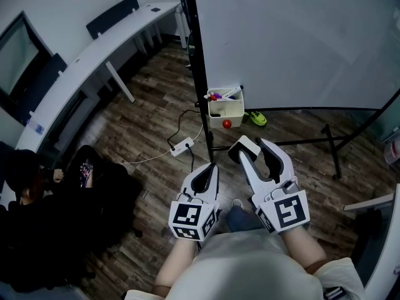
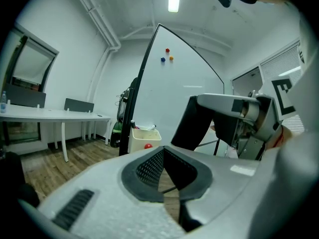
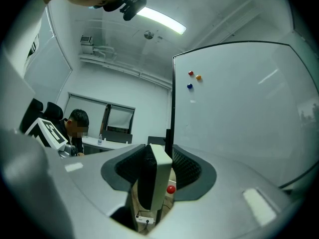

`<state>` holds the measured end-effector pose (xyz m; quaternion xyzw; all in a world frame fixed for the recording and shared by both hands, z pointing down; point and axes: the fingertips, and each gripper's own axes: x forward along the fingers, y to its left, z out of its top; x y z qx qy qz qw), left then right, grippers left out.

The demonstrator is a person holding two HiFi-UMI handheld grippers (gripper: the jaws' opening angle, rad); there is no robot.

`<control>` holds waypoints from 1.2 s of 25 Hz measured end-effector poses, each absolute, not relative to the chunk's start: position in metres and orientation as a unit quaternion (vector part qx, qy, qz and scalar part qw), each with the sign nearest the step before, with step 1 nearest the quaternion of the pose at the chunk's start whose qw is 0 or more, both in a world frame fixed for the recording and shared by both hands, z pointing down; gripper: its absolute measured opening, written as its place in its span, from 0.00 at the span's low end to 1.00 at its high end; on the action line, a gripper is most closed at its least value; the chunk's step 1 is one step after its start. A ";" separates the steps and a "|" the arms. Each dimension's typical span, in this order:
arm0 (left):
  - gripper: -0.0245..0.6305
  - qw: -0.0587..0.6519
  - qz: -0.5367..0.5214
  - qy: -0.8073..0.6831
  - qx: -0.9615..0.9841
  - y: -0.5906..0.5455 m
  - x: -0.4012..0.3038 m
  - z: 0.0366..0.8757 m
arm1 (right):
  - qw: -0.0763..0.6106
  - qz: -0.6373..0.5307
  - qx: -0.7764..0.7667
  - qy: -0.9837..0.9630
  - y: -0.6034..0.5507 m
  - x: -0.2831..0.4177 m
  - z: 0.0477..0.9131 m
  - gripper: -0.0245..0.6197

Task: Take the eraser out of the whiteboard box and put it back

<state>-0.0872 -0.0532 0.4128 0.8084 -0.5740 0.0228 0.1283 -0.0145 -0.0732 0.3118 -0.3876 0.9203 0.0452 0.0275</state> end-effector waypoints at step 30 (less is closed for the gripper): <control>0.04 0.140 0.019 -0.600 0.787 -0.139 -0.096 0.414 | 0.019 0.043 -0.356 0.933 -0.175 -0.030 0.311 0.31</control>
